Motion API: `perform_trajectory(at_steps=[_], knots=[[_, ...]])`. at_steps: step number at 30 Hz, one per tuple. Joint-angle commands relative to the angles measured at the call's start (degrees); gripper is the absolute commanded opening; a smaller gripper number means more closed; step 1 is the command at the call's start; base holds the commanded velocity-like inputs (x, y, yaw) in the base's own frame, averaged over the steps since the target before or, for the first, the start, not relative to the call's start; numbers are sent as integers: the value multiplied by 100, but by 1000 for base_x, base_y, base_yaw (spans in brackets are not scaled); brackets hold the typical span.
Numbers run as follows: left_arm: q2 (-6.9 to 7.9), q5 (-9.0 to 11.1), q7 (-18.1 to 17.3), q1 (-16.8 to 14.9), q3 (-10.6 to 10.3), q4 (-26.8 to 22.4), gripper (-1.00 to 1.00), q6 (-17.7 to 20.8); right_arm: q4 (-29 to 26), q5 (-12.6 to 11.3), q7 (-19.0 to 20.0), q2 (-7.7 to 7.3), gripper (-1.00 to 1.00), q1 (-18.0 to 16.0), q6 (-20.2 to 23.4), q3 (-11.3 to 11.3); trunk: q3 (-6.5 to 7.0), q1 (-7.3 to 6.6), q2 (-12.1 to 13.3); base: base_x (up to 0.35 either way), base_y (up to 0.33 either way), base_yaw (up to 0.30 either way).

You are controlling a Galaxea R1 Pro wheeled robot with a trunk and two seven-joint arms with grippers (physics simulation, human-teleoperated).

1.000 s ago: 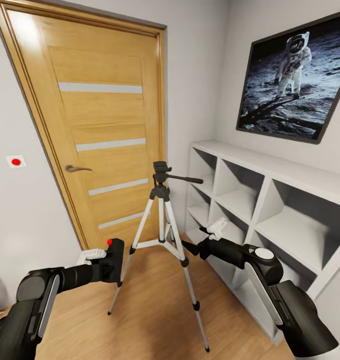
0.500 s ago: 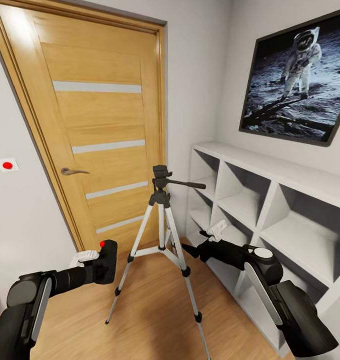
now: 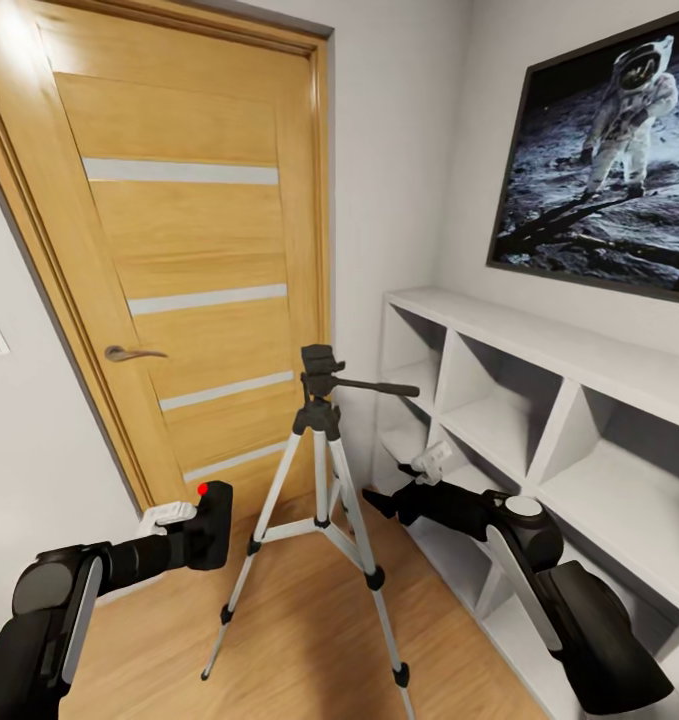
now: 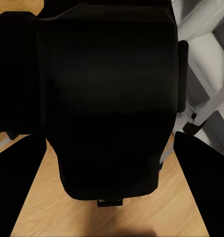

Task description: Attach the digital camera to the camera tripod in the bedroom.

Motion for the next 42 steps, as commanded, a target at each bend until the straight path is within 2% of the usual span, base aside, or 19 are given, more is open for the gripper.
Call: perform_trajectory(at_steps=[1,9,24,32,42], knots=[[-1,-45,-60,-7,6,-5,-100,23,-3,-46,-17,0,100,-7,62,5,-13,5,-14,119,0,0],[0,-73,-36,-5,5,15,-100,23,1,-45,-16,-22,100,-7,660,163,-13,5,-14,45,0,0],[0,-93,-27,2,5,22,-100,23,17,-45,-17,2,100,-7,1228,372,-13,5,-14,4,0,0],[2,-94,-28,7,5,28,-100,23,64,-22,-41,23,100,-9,1338,503,-13,5,-14,0,0,0],[0,-94,-28,7,5,29,-100,23,118,-14,-93,29,100,-8,1318,543,-13,5,-14,0,0,0]])
